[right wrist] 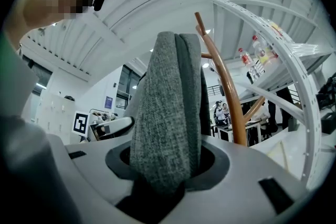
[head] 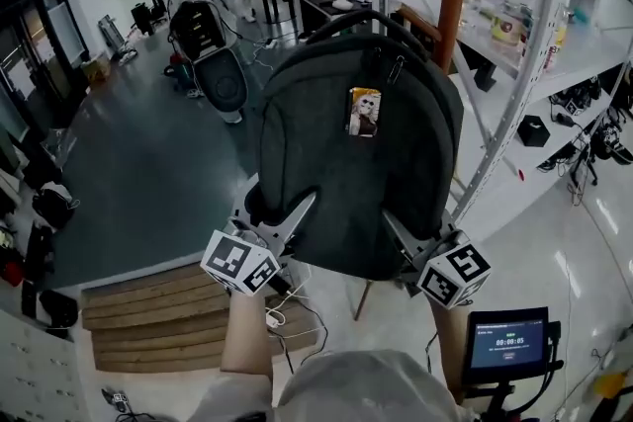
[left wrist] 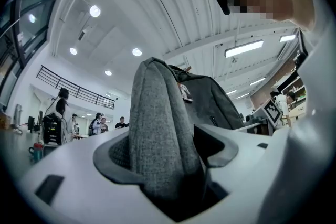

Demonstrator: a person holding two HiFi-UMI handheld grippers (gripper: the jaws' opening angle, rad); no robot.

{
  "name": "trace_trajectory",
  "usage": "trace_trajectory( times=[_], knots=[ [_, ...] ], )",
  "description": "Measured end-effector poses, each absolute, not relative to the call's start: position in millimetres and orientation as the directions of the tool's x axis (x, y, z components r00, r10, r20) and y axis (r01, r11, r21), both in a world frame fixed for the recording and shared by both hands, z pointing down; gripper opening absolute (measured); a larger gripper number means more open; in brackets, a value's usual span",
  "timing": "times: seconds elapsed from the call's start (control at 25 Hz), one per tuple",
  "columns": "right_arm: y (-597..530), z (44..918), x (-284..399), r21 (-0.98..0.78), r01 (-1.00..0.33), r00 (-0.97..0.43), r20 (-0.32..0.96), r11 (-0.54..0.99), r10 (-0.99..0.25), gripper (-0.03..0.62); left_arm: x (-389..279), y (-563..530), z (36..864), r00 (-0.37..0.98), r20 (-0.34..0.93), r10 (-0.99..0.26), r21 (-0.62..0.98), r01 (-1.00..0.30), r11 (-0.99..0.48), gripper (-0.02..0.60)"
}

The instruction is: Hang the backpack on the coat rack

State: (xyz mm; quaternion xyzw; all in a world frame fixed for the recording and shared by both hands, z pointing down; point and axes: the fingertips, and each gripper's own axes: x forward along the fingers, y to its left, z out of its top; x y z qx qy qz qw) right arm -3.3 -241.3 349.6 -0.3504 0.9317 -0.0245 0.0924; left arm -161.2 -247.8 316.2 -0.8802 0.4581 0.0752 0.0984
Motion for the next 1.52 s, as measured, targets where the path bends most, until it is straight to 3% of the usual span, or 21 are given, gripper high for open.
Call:
trace_trajectory(
  times=[0.36,1.04,1.4,1.52],
  knots=[
    [-258.6,341.3,3.9,-0.149,-0.703,-0.673,-0.176,0.695,-0.719,0.192,-151.2,-282.7,302.6,0.639,-0.201,-0.742,-0.136,-0.769,-0.625,0.325],
    [-267.2,325.3,10.9,-0.185,-0.750,-0.624,-0.121,0.635,-0.772,0.192,-139.6,-319.8,297.7,0.701,-0.171,-0.692,-0.047,-0.707,-0.705,0.325],
    [-279.6,350.0,18.8,-0.285,-0.770,-0.594,-0.005,0.571,-0.804,0.193,-126.0,-350.3,332.0,0.744,-0.049,-0.667,0.079,-0.662,-0.745,0.325],
    [-295.4,372.2,27.1,-0.187,-0.821,-0.552,0.017,0.540,-0.834,0.193,-119.4,-368.0,362.6,0.727,-0.050,-0.685,0.141,-0.674,-0.726,0.325]
  ],
)
